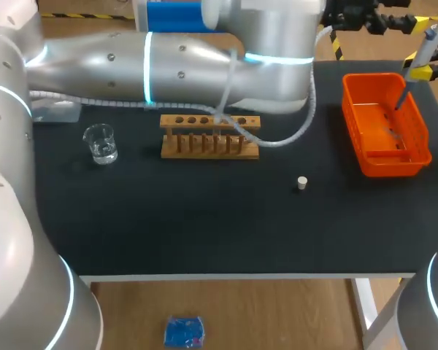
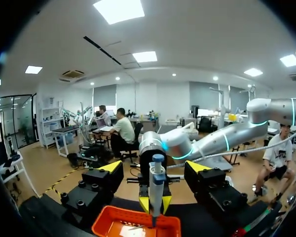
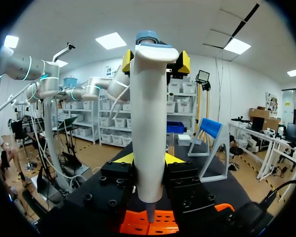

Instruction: Invert the test tube, pick up the pipette, mount the tip to pipette, aspirate from beaker and dispense into the tube, eject the tip, return the pipette, and cap with the stopper.

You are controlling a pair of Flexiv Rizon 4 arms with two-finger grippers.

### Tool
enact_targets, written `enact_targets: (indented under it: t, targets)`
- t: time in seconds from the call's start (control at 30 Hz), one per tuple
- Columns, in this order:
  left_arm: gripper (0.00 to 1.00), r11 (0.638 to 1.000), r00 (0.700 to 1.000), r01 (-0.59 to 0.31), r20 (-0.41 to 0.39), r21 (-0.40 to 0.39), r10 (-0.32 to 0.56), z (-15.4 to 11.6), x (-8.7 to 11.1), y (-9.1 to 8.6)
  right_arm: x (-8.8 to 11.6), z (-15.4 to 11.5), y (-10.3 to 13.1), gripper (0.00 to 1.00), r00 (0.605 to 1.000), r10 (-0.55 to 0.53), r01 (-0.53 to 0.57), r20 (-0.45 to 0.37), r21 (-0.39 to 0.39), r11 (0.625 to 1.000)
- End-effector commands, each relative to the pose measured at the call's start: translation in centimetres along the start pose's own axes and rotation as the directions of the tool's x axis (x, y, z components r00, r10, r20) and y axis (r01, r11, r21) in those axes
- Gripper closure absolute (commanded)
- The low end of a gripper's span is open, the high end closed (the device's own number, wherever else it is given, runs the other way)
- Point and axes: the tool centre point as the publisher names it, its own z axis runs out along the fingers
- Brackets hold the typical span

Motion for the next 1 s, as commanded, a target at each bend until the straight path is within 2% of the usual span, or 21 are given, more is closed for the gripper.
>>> enact_targets:
  t: [0.03, 0.23, 0.43, 0.53, 0.77, 0.87, 1.0]
  targets:
    - [0.00, 0.999, 0.999, -0.015, -0.036, -0.044, 0.013, -4.7, 0.6, -0.2, -0.1, -0.1, 0.1, 1.00, 1.000, 0.001, -0.001, -0.004, 0.003, 1.000]
    - [0.00, 0.998, 0.999, 0.004, -0.034, -0.058, -0.006, -7.5, 1.0, 0.5, -0.1, -0.1, 0.1, 1.00, 1.000, 0.001, -0.001, -0.004, 0.003, 1.000]
    - [0.00, 0.998, 0.999, 0.031, -0.039, -0.051, -0.033, -9.0, 1.4, 1.5, -0.1, -0.1, 0.1, 1.00, 1.000, 0.001, -0.001, -0.004, 0.003, 1.000]
    - [0.00, 0.999, 0.997, 0.031, -0.071, -0.019, -0.032, -9.6, 1.5, 2.1, -0.1, -0.1, 0.1, 1.00, 1.000, 0.001, -0.001, -0.004, 0.003, 1.000]
    - [0.00, 1.000, 0.974, 0.014, -0.226, 0.016, -0.010, -10.4, 2.3, 3.1, -0.1, -0.1, 0.1, 1.00, 1.000, 0.001, -0.001, -0.004, 0.003, 1.000]
    - [0.00, 1.000, 0.973, 0.024, -0.229, 0.006, -0.022, -11.1, 2.5, 3.5, -0.1, -0.1, 0.1, 1.00, 1.000, 0.001, -0.001, -0.004, 0.003, 1.000]
    - [0.00, 1.000, 0.980, 0.026, -0.196, 0.003, -0.025, -12.4, 3.1, 3.8, -0.1, -0.1, 0.1, 1.00, 1.000, 0.001, -0.001, -0.004, 0.003, 1.000]
